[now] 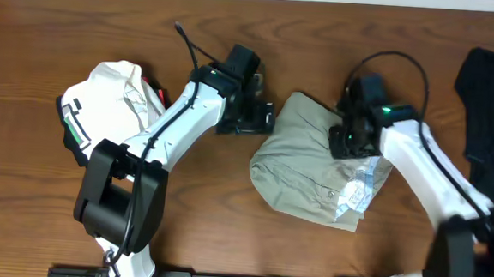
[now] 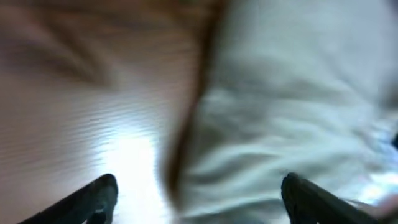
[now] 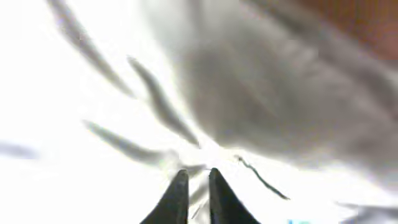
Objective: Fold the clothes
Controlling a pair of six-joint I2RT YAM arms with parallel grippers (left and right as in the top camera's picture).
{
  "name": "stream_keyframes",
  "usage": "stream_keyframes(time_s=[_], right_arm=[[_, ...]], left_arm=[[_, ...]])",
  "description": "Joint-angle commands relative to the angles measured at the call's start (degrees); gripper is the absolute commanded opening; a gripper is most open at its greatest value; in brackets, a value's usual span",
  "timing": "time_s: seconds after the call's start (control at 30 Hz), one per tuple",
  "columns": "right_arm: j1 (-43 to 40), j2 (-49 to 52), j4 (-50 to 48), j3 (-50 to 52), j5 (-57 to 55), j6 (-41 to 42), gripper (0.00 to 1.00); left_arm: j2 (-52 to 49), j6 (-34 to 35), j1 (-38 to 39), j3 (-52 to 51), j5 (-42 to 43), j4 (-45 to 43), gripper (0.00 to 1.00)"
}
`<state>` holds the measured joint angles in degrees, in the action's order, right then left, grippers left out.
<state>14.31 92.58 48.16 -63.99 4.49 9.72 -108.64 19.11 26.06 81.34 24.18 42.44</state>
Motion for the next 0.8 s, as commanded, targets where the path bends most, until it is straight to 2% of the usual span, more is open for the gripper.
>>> stream_keyframes(time_s=[0.0,0.07,0.17,0.23,0.43,0.5,0.53,0.6,0.63,0.67,0.73,0.77], right_arm=[[-0.8,-7.3,0.1,0.0,1.8,-0.4,0.2],[-1.3,-10.7,0.0,0.0,1.7,0.8,0.26],[-2.3,-14.5,0.0,0.0,1.7,2.3,0.29],[-2.7,-15.7,0.1,0.0,1.7,2.5,0.29],[-2.7,-15.6,1.1,0.0,1.7,2.5,0.28],[-2.7,-15.6,1.2,0.0,1.7,2.5,0.28],[-2.7,-15.6,1.2,0.0,1.7,2.5,0.28],[-2.7,-15.6,1.2,0.0,1.7,2.5,0.28],[-2.7,-15.6,1.2,0.0,1.7,2.5,0.28],[-2.7,-15.6,1.2,0.0,1.4,2.5,0.27],[-2.8,-15.6,1.1,0.0,1.1,2.5,0.28],[-2.8,-15.6,1.2,0.0,0.9,2.5,0.27]], left_arm=[[-0.9,-0.7,0.5,-0.3,10.8,-0.3,0.91],[-2.6,-0.9,1.0,-0.3,13.0,-0.3,0.96],[-5.8,-2.2,2.3,-0.3,15.6,-0.3,0.97],[-8.3,-2.2,3.2,-0.3,16.3,-0.6,1.0],[-15.0,-2.4,6.9,-0.3,21.2,-4.1,1.0],[-16.2,-2.4,8.0,-0.3,21.7,-5.0,0.96],[-16.4,-2.4,8.5,-0.3,21.7,-5.3,0.93],[-16.4,-2.4,9.2,-0.3,21.7,-5.5,0.72],[-16.3,-2.4,9.4,-0.2,21.7,-5.7,0.59],[-16.3,-2.6,9.4,0.0,21.8,-5.6,0.4],[-16.1,-2.6,9.4,0.3,21.9,-5.6,0.15],[-15.9,-2.7,9.2,0.5,21.9,-5.3,0.06]])
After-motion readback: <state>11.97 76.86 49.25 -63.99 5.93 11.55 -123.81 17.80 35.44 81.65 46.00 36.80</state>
